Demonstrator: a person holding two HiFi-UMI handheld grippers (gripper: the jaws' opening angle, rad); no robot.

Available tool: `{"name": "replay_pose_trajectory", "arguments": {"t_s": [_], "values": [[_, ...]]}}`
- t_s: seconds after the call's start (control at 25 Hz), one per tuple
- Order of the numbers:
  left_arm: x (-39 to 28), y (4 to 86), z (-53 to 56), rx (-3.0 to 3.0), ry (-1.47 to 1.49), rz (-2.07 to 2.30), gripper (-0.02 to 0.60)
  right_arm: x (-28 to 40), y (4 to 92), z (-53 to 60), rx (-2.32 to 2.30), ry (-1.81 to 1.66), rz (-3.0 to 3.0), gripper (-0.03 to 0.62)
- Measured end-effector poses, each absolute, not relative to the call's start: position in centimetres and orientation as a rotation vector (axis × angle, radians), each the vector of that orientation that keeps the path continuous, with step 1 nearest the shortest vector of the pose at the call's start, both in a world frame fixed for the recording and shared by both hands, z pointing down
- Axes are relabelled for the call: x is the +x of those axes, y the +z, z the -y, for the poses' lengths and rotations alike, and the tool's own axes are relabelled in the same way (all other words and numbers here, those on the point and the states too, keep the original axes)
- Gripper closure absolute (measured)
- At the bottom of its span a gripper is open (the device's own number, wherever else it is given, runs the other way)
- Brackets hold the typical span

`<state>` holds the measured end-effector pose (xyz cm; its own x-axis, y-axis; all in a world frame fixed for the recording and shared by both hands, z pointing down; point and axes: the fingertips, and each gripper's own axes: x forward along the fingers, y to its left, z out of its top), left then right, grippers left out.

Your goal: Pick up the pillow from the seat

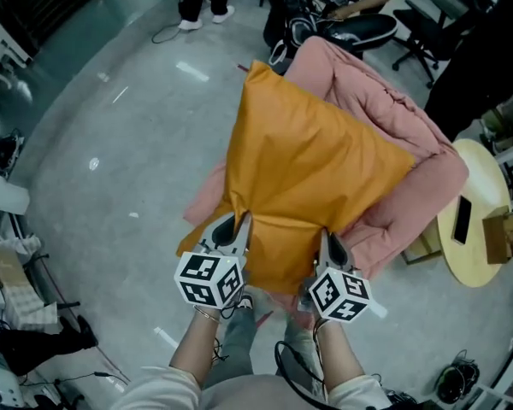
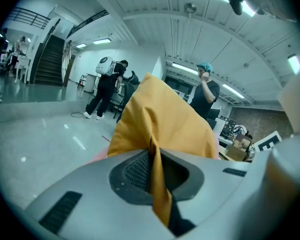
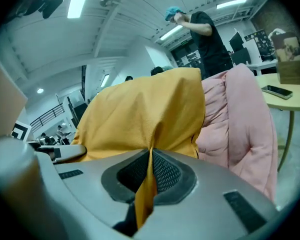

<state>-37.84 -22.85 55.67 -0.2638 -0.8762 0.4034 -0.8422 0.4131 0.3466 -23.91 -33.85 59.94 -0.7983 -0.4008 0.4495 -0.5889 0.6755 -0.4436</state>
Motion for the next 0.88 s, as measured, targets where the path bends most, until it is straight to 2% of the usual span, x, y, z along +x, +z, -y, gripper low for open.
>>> {"name": "replay_pose_trajectory", "arguments": {"t_s": [0.44, 0.88], "values": [[-35.4, 47.1, 14.8, 1.608, -0.17, 2.082, 0.554, -21.0, 49.7, 25.7, 0.821, 0.652, 2.65, 0.556], [-28.3, 45.7, 15.1, 1.861, -0.152, 1.848, 0.554, -11.6, 47.9, 22.3, 1.133, 0.631, 2.556, 0.556]]}}
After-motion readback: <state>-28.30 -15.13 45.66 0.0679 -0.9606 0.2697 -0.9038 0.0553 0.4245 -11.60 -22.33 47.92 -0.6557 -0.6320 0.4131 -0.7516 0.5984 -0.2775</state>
